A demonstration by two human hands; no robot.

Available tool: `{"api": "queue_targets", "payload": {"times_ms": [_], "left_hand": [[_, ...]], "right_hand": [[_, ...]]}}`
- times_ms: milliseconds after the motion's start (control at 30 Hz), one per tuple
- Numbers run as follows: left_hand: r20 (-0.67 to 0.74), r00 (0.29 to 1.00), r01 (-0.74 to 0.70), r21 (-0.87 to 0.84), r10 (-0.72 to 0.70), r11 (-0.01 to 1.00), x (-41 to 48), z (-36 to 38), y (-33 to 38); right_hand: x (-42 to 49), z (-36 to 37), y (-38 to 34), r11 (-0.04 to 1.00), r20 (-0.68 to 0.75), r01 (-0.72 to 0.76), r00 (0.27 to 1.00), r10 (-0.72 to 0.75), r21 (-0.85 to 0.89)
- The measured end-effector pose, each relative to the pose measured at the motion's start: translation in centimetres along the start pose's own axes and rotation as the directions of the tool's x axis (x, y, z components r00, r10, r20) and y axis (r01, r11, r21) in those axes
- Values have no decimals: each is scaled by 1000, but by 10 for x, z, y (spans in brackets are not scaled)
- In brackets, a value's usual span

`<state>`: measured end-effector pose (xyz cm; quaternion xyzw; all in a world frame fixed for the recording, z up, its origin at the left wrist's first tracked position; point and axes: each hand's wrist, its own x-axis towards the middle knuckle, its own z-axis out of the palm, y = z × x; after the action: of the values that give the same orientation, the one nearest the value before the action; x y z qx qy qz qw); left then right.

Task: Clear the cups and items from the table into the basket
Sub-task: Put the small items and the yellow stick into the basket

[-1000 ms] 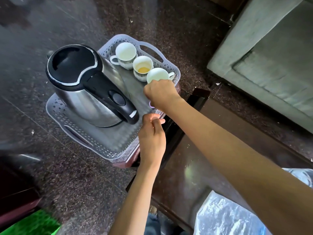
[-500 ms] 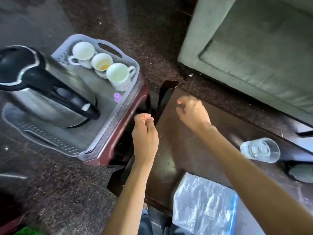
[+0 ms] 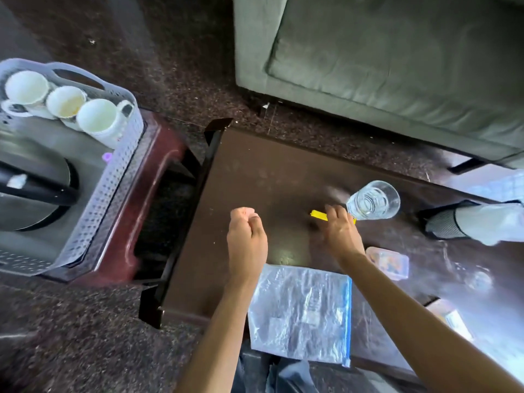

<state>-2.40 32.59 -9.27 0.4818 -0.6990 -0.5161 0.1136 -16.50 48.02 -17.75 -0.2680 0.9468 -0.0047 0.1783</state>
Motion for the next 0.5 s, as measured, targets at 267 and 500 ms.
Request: {"api": "queue_targets", "payload": {"times_ms": [267,500], "left_hand": [[31,999,32,38,-33,999,-8,1,-4],[-39,997,67,-20,-68,998,7,-34,-11]], "right_hand": [[-5,6,9,989,-59,66,996,-74,-129],[13,-41,-45,872,-315,278,937,-153,403]]}}
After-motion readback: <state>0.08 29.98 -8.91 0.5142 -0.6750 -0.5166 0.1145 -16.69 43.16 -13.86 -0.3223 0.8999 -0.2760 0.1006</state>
